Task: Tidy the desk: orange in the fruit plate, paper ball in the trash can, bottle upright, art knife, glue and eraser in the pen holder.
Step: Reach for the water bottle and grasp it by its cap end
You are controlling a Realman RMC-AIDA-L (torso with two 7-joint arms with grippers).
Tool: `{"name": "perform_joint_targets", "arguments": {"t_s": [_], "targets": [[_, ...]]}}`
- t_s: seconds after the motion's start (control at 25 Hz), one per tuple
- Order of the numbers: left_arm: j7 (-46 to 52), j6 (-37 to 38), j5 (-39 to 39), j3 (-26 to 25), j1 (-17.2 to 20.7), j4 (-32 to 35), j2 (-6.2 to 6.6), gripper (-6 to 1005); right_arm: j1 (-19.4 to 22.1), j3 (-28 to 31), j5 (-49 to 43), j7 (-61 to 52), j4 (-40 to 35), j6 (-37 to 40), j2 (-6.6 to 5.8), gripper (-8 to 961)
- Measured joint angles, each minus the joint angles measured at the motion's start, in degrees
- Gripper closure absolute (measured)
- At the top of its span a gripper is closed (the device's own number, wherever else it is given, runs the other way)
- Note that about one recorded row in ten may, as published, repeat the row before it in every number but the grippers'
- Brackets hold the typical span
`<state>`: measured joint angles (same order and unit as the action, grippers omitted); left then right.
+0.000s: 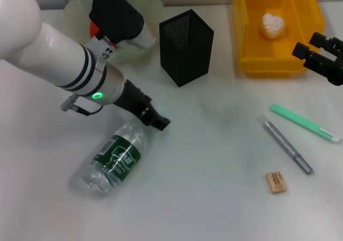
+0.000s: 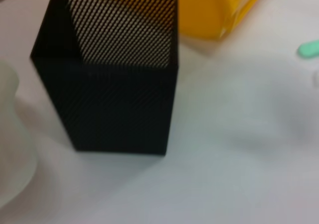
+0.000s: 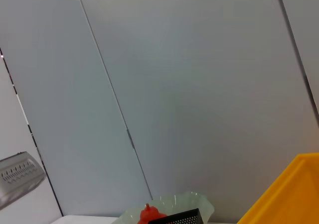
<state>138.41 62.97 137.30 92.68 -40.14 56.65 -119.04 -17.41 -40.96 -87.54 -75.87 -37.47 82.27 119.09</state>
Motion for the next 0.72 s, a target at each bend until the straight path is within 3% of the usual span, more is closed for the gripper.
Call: {"name": "perform_joint_targets", "arguments": {"t_s": [0.4, 0.72], "targets": [[1.5, 1.2, 2.2, 0.4, -0.5, 0.1, -0.07, 245, -0.1, 0.0, 0.0, -0.3, 0.1, 0.2, 0.00, 235], [1.4, 2.1, 2.2, 0.4, -1.3, 0.3, -0.14, 325, -0.2, 0.0, 0.0, -0.4, 0.1, 0.3, 0.00, 234]]}}
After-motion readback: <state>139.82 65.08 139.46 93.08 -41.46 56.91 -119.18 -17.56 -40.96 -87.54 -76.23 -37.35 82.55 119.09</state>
